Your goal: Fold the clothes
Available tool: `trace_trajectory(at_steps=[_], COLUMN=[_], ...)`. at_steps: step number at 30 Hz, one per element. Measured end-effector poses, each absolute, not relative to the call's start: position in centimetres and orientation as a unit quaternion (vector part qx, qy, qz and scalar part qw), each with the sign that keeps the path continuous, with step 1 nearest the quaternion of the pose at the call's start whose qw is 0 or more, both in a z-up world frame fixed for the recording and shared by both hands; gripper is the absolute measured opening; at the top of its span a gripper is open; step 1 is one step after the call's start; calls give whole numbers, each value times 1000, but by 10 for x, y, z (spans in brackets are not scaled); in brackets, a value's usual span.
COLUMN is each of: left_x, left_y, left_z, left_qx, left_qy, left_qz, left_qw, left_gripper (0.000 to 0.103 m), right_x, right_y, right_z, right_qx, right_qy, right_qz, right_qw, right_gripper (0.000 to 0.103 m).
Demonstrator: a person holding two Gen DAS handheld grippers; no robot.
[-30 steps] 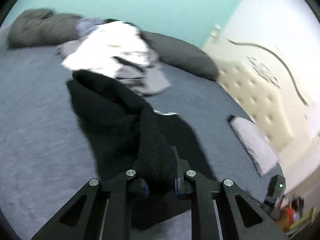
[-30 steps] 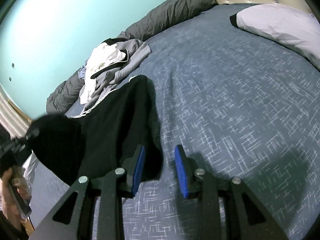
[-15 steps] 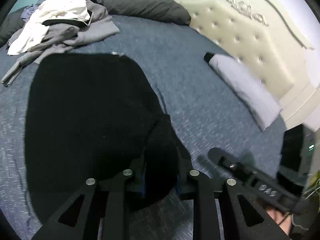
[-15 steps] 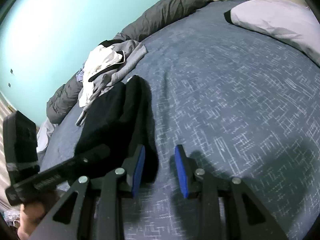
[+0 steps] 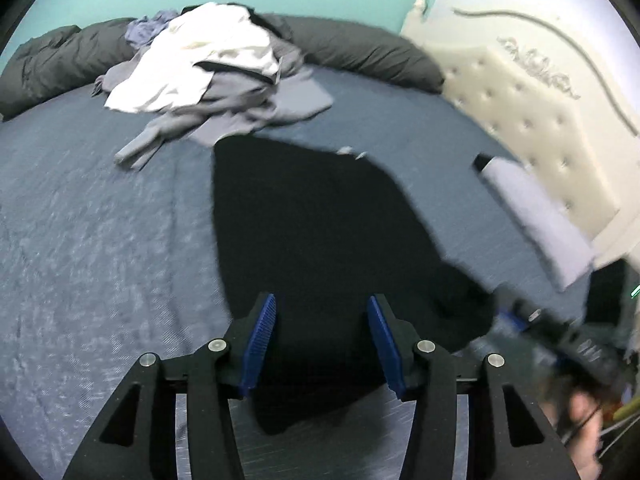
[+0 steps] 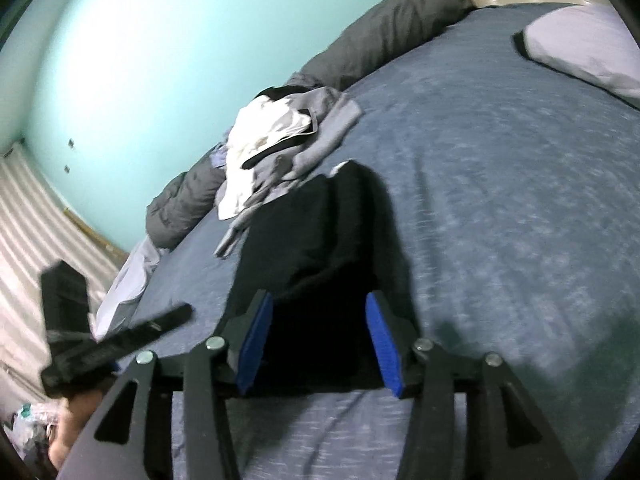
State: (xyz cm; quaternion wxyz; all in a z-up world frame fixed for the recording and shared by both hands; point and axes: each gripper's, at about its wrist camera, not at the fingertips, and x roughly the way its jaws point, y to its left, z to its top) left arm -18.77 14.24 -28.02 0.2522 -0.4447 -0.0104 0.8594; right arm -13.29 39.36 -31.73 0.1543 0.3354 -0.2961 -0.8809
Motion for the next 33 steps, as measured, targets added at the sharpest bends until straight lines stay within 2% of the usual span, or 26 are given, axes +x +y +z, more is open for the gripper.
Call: trace_trajectory(at_steps=[4, 11, 21, 22, 23, 24, 33], left_x=[-184, -179, -178, -179, -178, -178, -177], left_y=[141, 144, 145, 145, 144, 144, 137], left_z=[-300, -303, -303, -302, -302, -302, -303], left_qx=[-458, -453, -456, -457, -457, -457, -464], left_qy=[-2, 4, 11, 11, 11, 11, 6], left_qz=[853, 856, 854, 853, 853, 853, 849], left_qw=[251, 249, 249, 250, 252, 254, 254], left_gripper=[52, 52, 52, 52, 52, 52, 52], right_x=[-143, -139, -148, -147, -146, -146, -146], right_y=[378, 379, 356, 361, 366, 370, 399], right_z=[-322, -315, -335, -338, -341, -344, -367], right_qx=[357, 351, 397, 395, 393, 395, 410], right_qy=[-289, -284, -222, -228, -232, -242, -315], right_qz=[-873, -878, -881, -881, -881, -879, -849], right_qw=[162, 157, 130, 126, 119, 117, 108], right_gripper=[52, 52, 52, 48, 19, 14, 11])
